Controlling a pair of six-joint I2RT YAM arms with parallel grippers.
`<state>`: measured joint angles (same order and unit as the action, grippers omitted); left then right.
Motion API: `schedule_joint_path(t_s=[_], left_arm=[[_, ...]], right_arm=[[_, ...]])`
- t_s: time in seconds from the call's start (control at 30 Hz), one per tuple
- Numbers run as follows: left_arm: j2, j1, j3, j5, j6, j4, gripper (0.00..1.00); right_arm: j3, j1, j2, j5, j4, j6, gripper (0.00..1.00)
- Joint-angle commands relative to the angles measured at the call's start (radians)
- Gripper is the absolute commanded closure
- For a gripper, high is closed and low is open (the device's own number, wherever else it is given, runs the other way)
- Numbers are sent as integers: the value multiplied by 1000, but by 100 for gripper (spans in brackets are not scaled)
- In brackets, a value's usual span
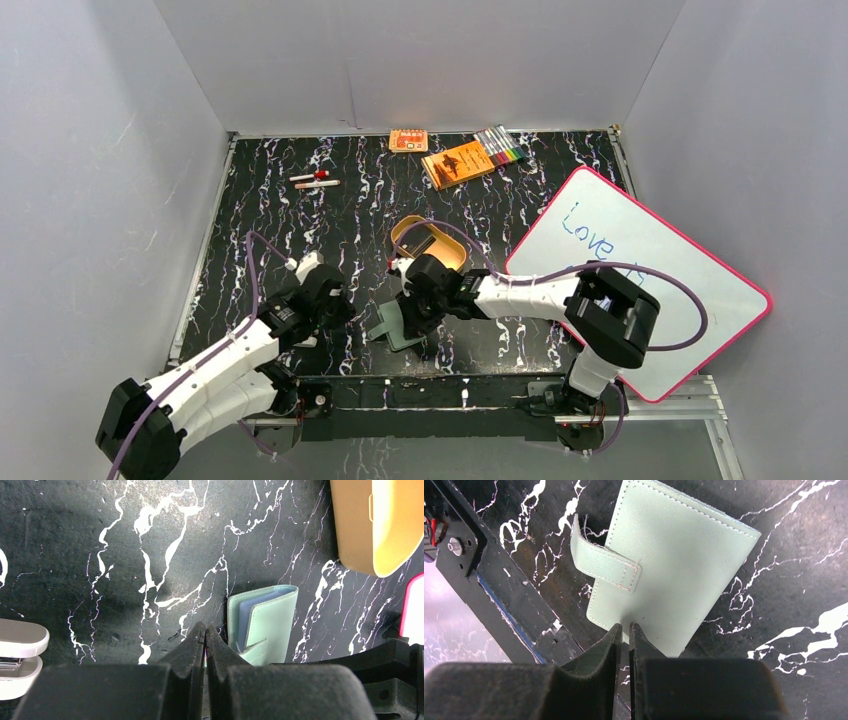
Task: Put the credit cards into the card holder
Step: Pick up the card holder from the center of the board.
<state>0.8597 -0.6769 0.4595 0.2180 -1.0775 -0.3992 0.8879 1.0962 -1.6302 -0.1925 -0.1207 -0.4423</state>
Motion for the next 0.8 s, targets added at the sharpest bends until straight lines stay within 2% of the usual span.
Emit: schedule_joint_path(t_s=[0.0, 0.13, 0.27, 0.47, 0.63, 0.77], left_arm=[[-31, 4, 2, -3, 0, -1, 100], [-46, 4, 13, -48, 20, 60, 100], [-30, 4, -11, -190, 50, 236, 100], [109, 4, -48, -370, 59, 431, 100], [206, 4, -81, -375, 57, 463, 100], [252, 4, -102, -349, 52, 449, 100]], right_arm=[[43, 10, -37, 22, 27, 4, 80], [44, 16, -68, 42, 12, -3, 77], [43, 17, -81, 59, 5, -13, 74], [49, 17, -91, 65, 6, -22, 74], [49, 17, -77, 69, 3, -30, 72], [48, 17, -35, 67, -7, -38, 66]])
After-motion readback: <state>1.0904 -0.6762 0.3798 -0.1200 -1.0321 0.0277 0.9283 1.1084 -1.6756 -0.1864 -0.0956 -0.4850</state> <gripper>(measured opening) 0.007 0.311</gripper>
